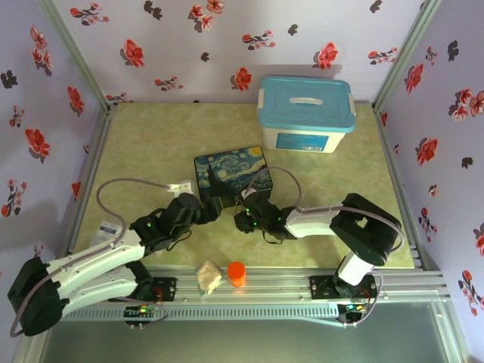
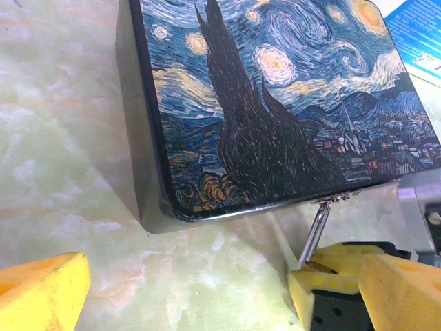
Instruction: Unlock the padlock with the key
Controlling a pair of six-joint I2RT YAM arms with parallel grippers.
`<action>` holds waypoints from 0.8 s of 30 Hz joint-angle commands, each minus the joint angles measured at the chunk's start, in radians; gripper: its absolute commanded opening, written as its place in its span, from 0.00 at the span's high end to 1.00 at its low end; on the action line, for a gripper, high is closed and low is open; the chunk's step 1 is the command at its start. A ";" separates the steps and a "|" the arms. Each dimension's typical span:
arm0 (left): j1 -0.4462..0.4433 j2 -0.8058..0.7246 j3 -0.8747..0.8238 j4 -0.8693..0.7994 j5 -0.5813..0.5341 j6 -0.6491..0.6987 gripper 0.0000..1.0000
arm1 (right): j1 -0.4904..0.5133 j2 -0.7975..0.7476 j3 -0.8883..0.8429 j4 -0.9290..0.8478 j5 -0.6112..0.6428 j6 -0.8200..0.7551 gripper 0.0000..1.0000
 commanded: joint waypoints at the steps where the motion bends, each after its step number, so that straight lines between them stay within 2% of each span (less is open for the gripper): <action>1: 0.025 0.002 -0.003 0.016 -0.003 0.018 0.00 | -0.043 -0.026 -0.070 0.077 -0.078 0.078 0.78; 4: 0.050 0.013 0.007 0.023 -0.003 0.046 0.00 | -0.070 -0.025 -0.101 0.156 -0.124 0.127 0.80; 14: 0.178 0.135 0.069 0.098 0.041 0.186 0.00 | -0.074 -0.030 -0.141 0.257 -0.131 0.222 0.85; 19: 0.234 0.263 0.120 0.176 0.060 0.286 0.00 | -0.071 0.004 -0.183 0.365 -0.082 0.408 0.90; 24: 0.251 0.407 0.194 0.223 0.090 0.345 0.01 | -0.025 0.070 -0.208 0.505 0.010 0.544 0.90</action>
